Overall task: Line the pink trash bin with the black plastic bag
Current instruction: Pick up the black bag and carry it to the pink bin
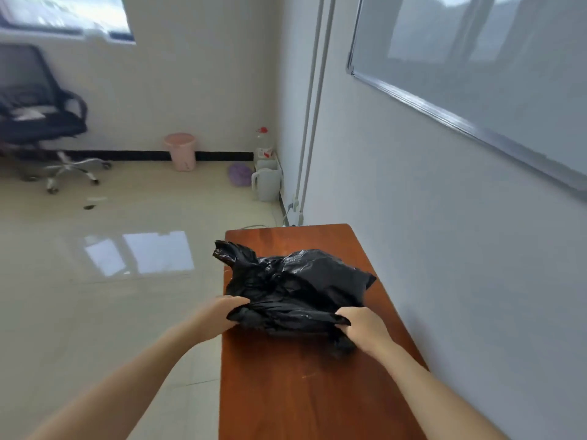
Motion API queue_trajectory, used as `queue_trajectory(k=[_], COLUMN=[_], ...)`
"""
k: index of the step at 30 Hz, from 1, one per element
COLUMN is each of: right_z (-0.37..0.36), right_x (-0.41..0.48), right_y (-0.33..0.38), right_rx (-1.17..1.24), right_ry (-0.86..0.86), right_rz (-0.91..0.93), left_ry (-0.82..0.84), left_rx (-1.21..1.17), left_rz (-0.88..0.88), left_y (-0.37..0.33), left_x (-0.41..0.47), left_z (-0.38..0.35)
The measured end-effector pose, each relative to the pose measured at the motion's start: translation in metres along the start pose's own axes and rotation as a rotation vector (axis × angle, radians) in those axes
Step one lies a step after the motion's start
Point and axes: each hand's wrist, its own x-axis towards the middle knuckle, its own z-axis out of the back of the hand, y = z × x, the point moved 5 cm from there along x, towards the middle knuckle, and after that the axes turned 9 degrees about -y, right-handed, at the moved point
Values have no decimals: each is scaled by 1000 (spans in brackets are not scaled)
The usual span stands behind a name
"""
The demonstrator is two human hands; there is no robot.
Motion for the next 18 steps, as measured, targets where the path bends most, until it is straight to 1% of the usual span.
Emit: queue_trajectory(k=[2, 5, 11, 14, 18], right_z=[16, 32, 44, 46, 42], right_x=[-2, -4, -10, -14, -18], right_y=[1, 10, 61, 83, 117], right_rx=[34, 79, 103, 116, 116], right_ry=[-20, -39, -47, -78, -97], right_rz=[39, 89, 202, 210, 198], left_ry=[-115, -224, -298, -339, -385], left_rx=[-58, 43, 140, 177, 252], left_rz=[55, 122, 233, 290, 397], left_y=[-1, 1, 24, 48, 97], left_x=[-28, -70, -131, -157, -200], left_z=[18, 39, 68, 84, 103])
